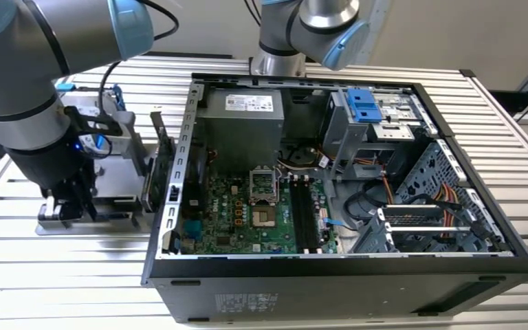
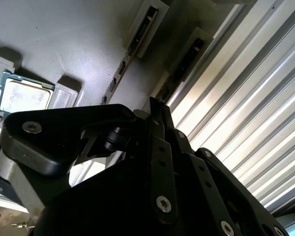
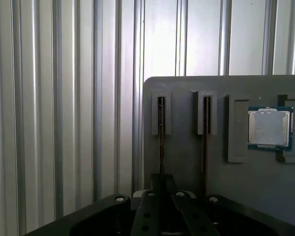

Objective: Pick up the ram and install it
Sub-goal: 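Pick up the ram and move it above insertion slot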

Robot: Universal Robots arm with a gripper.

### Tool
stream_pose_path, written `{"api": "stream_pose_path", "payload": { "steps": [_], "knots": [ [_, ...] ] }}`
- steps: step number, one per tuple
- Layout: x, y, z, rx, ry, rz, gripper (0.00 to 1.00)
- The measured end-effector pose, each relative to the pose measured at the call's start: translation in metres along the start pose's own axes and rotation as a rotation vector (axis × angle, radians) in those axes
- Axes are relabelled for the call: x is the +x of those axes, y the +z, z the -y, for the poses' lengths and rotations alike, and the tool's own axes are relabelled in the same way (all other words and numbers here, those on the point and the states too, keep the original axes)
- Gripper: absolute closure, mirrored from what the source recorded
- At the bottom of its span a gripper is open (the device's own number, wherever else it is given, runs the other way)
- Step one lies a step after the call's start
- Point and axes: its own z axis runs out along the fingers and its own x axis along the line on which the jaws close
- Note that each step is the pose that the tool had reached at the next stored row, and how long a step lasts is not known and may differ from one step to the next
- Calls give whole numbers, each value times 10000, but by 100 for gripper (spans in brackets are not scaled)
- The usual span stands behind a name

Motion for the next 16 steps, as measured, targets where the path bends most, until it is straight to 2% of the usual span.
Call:
{"api": "stream_pose_path", "payload": {
  "steps": [7, 16],
  "knots": [
    [2, -32, 0, 0, 10, 0, 100],
    [3, -43, -1, -1, 17, 0, 100]
  ]
}}
